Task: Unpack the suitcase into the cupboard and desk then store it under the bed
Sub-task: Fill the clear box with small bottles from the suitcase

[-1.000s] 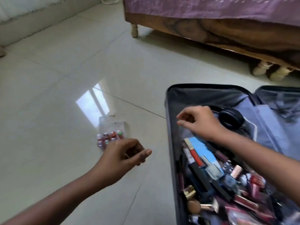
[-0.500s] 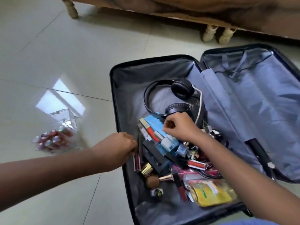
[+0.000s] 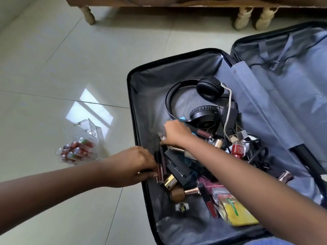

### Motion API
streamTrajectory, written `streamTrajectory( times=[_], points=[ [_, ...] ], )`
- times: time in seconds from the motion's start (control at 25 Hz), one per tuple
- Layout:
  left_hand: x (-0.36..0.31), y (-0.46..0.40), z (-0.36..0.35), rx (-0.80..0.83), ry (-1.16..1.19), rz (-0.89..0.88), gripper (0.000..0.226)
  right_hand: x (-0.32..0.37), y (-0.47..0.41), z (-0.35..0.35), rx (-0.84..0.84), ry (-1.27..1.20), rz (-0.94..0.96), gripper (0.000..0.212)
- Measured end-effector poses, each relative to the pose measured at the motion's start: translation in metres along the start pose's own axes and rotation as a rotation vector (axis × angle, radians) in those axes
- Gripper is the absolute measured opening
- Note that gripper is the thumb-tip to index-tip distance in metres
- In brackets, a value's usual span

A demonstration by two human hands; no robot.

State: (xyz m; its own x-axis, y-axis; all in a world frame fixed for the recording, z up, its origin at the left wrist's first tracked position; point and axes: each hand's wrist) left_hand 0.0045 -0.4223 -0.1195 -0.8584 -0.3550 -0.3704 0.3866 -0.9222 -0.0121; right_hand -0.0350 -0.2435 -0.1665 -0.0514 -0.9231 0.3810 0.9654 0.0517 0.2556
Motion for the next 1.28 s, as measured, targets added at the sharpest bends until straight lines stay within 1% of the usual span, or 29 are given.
streamTrajectory(
  times=[0.08, 0.12, 0.16, 0.2, 0.24, 0.28, 0.32, 0.36, 0.4, 0.48, 0.56, 0.64, 0.68, 0.72, 0.8, 0.88, 0.96, 1.04, 1.12, 1.2, 1.28],
  points=[
    [-0.003, 0.005, 0.009, -0.076, 0.174, 0.121, 0.028, -0.010, -0.001, 0.003, 0.068, -0.072, -0.038, 0.033],
    [-0.005, 0.010, 0.012, -0.141, 0.222, 0.194, 0.029, -0.013, 0.000, 0.005, 0.047, -0.096, -0.061, 0.031],
    [-0.006, 0.016, 0.016, -0.218, 0.253, 0.257, 0.029, -0.014, 0.002, 0.010, -0.017, -0.147, -0.090, 0.031],
    [-0.006, 0.021, 0.018, -0.297, 0.296, 0.333, 0.030, -0.014, 0.006, 0.017, -0.079, -0.268, -0.131, 0.030],
    [-0.007, 0.026, 0.020, -0.372, 0.354, 0.428, 0.034, -0.010, 0.010, 0.025, -0.121, -0.449, -0.158, 0.028],
    [-0.005, 0.034, 0.022, -0.451, 0.420, 0.532, 0.039, -0.001, 0.011, 0.036, -0.120, -0.639, -0.160, 0.023],
    [-0.002, 0.044, 0.022, -0.526, 0.486, 0.632, 0.044, 0.013, 0.011, 0.047, -0.065, -0.799, -0.128, 0.017],
    [0.001, 0.054, 0.024, -0.591, 0.532, 0.718, 0.045, 0.029, 0.009, 0.058, 0.006, -0.872, -0.061, 0.013],
    [0.003, 0.066, 0.025, -0.648, 0.566, 0.798, 0.043, 0.047, 0.006, 0.067, 0.070, -0.881, 0.034, 0.012],
    [0.006, 0.089, 0.030, -0.788, 0.601, 0.912, 0.044, 0.085, -0.005, 0.079, 0.163, -0.811, 0.220, 0.013],
    [0.012, 0.116, 0.034, -1.026, 0.592, 1.046, 0.052, 0.118, -0.020, 0.077, 0.226, -0.689, 0.374, 0.015],
    [0.027, 0.149, 0.032, -1.267, 0.541, 1.286, 0.049, 0.144, -0.036, 0.067, 0.234, -0.568, 0.457, 0.019],
    [0.037, 0.168, 0.027, -1.343, 0.523, 1.410, 0.048, 0.155, -0.042, 0.058, 0.242, -0.518, 0.476, 0.019],
    [0.048, 0.185, 0.018, -1.378, 0.532, 1.516, 0.048, 0.164, -0.047, 0.049, 0.251, -0.457, 0.495, 0.016],
    [0.069, 0.209, -0.005, -1.335, 0.591, 1.670, 0.049, 0.178, -0.050, 0.029, 0.266, -0.330, 0.507, 0.014],
    [0.094, 0.212, -0.023, -1.235, 0.729, 1.723, 0.045, 0.181, -0.047, 0.009, 0.247, -0.326, 0.463, 0.013],
    [0.117, 0.202, -0.025, -1.180, 0.924, 1.684, 0.038, 0.179, -0.040, -0.009, 0.192, -0.380, 0.431, 0.014],
    [0.136, 0.194, -0.021, -1.130, 1.045, 1.606, 0.036, 0.180, -0.035, -0.022, 0.126, -0.407, 0.420, 0.016],
    [0.146, 0.187, -0.014, -1.002, 1.051, 1.557, 0.037, 0.182, -0.033, -0.028, 0.078, -0.380, 0.423, 0.015],
    [0.151, 0.181, -0.007, -0.848, 0.989, 1.539, 0.038, 0.184, -0.031, -0.030, 0.055, -0.305, 0.473, 0.013],
    [0.154, 0.176, -0.003, -0.769, 0.920, 1.557, 0.038, 0.186, -0.029, -0.032, 0.049, -0.214, 0.531, 0.009]
  ],
)
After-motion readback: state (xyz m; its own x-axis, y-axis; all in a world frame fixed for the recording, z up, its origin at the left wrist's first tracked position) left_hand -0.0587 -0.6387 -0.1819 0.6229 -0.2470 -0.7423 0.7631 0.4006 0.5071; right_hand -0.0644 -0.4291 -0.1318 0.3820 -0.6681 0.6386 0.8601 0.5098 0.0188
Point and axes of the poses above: each hand's wrist, its own y-axis away from the middle knuckle, its own z-axis out of the back of the hand, x = y × z, and after that the axes turned 10 degrees about -x, right-handed
